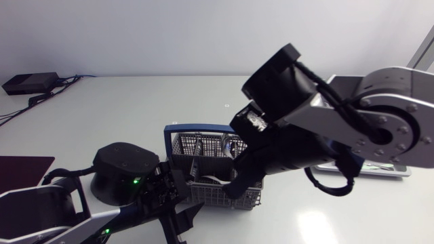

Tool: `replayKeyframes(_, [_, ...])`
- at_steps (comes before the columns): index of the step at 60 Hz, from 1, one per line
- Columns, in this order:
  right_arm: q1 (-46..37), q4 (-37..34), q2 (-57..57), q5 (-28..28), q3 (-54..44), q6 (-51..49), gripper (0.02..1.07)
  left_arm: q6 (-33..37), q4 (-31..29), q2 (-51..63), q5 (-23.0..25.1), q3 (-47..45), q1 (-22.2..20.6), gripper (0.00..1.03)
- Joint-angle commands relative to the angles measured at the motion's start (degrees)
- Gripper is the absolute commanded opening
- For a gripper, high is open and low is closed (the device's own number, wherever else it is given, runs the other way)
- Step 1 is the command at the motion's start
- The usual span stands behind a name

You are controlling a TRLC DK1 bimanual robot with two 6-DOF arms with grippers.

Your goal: Unload the cutlery basket into the drawer organizer.

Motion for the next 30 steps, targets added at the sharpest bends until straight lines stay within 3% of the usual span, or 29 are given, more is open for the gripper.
replayKeyframes(1, [-2.15,-0.02,-2.52,-1.08,-3.13,-0.35,0.36,-1.1,-1.74,1.48,-0.37,1.0,-0.83,0.76])
replayKeyframes(10, [-4.17,0.51,-7.0,-1.61,-7.09,-0.35,0.56,-3.83,-8.42,2.54,-0.29,9.17,-0.92,0.77])
replayKeyframes(19, [-6.98,1.39,-11.14,-3.19,-10.96,-0.97,0.66,-7.43,-16.33,5.35,1.03,19.54,-1.18,0.76])
replayKeyframes(24, [-8.57,2.18,-13.42,-3.72,-12.98,-1.23,0.7,-9.98,-17.91,7.99,1.12,23.85,-1.8,0.62])
replayKeyframes(30, [-11.99,2.44,-15.71,-5.92,-14.21,-2.2,0.72,-10.94,-19.49,12.12,1.03,26.75,-2.94,0.59])
